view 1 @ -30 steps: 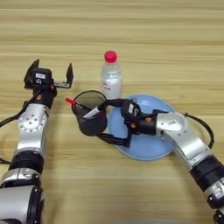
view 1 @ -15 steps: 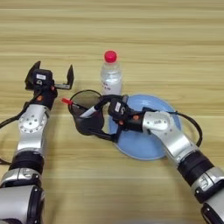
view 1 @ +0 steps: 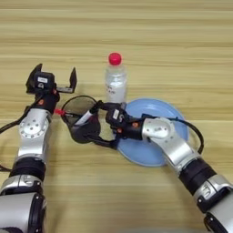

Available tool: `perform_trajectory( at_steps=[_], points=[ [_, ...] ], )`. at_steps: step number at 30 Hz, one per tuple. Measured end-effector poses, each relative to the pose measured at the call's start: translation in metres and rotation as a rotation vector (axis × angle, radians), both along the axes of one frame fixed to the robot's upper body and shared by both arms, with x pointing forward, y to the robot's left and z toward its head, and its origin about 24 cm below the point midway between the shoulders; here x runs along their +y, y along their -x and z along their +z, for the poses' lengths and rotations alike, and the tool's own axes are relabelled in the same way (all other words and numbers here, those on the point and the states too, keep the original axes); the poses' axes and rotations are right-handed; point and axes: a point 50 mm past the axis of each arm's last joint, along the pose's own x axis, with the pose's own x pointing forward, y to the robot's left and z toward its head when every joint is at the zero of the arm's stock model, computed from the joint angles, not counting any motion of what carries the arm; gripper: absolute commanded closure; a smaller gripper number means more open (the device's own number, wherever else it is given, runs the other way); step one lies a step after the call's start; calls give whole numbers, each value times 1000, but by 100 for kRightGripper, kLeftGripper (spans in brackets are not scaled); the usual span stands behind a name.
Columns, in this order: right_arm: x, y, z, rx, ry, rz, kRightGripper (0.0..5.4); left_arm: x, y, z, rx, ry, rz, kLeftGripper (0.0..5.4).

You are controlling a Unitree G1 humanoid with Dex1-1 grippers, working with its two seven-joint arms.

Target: Move the objects on the table

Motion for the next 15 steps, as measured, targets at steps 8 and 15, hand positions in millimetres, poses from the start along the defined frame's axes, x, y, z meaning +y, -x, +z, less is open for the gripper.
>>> perform_trajectory(
  at_steps=[8,15],
  points=[
    [0,0,1,-10,-14,-5,198,0,0,0,2,0,0,0],
    [0,0,2,-8,-11,18,280,0,0,0,1,0,0,0]
  ],
)
